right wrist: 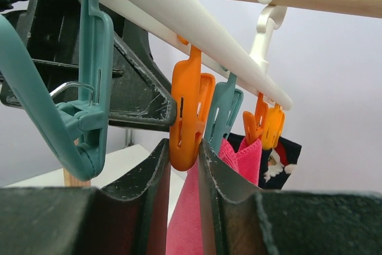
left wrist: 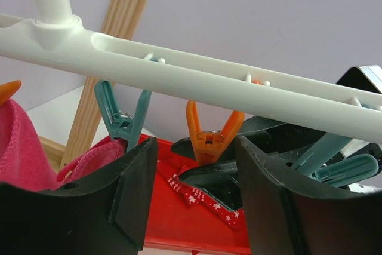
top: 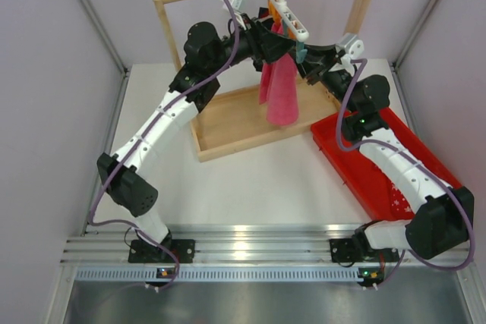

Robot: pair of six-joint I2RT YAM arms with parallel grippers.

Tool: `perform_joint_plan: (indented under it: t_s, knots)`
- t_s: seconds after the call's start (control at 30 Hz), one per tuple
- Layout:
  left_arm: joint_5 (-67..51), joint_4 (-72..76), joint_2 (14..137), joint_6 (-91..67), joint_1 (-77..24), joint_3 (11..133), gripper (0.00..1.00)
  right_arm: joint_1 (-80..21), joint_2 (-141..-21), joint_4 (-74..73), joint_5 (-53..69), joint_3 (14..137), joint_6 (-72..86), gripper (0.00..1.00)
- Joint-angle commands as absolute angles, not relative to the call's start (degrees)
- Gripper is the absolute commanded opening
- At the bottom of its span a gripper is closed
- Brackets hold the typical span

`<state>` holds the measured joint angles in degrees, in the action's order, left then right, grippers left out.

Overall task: Clip the socks to the hanger
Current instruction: Open the clamp at the hanger.

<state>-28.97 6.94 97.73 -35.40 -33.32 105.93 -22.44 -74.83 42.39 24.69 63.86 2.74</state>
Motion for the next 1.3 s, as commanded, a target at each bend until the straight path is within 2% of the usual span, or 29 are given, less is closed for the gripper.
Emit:
perform_joint_plan:
  t_s: [0.0,0.7,0.77,0.83,0.87,0.93,0.97,1.07,1.1,1.17,1.27]
  knots:
    - [-29.79,11.86,97.91,-36.74,-33.49,109.33,0.59,-21.97,-72.77,44.82,27.86,66.27,3.25,0.00]
    - [-29.71,15.91,101.60,-40.61,-33.49,113.03,0.49,-21.45,-72.60,44.21,28.57,66.18,3.52,0.00]
    - [-29.18,15.82,101.69,-40.87,-33.49,113.12,0.37,-21.36,-72.51,44.21,28.56,65.92,3.52,0.00]
    - [-28.83,15.82,101.86,-41.75,-33.49,113.11,0.31,-21.36,-72.34,43.60,28.30,65.83,3.51,0.01]
    - [-28.83,15.82,101.87,-41.92,-33.57,113.12,0.26,-21.36,-72.25,43.16,27.95,65.92,3.69,0.08]
    - [-28.56,15.82,102.04,-42.71,-33.57,113.03,0.22,-21.27,-71.81,41.67,27.25,65.83,3.87,0.16]
    - [-28.39,15.82,101.95,-43.06,-33.49,112.94,0.17,-21.18,-71.55,41.23,27.16,65.74,3.95,0.27]
    - [-28.21,15.56,102.22,-44.03,-33.49,112.85,0.07,-20.31,-69.88,37.80,25.75,64.95,3.69,0.47]
    - [-28.04,15.47,102.13,-44.47,-33.49,112.76,0.01,-19.95,-68.65,36.92,25.40,64.52,3.17,0.50]
    - [-27.51,15.12,102.22,-44.65,-33.57,112.59,0.00,-18.81,-67.16,33.24,24.61,63.29,2.81,0.59]
    - [-27.25,14.77,102.30,-44.91,-33.57,112.32,0.00,-16.36,-64.25,25.88,24.52,62.23,2.99,0.66]
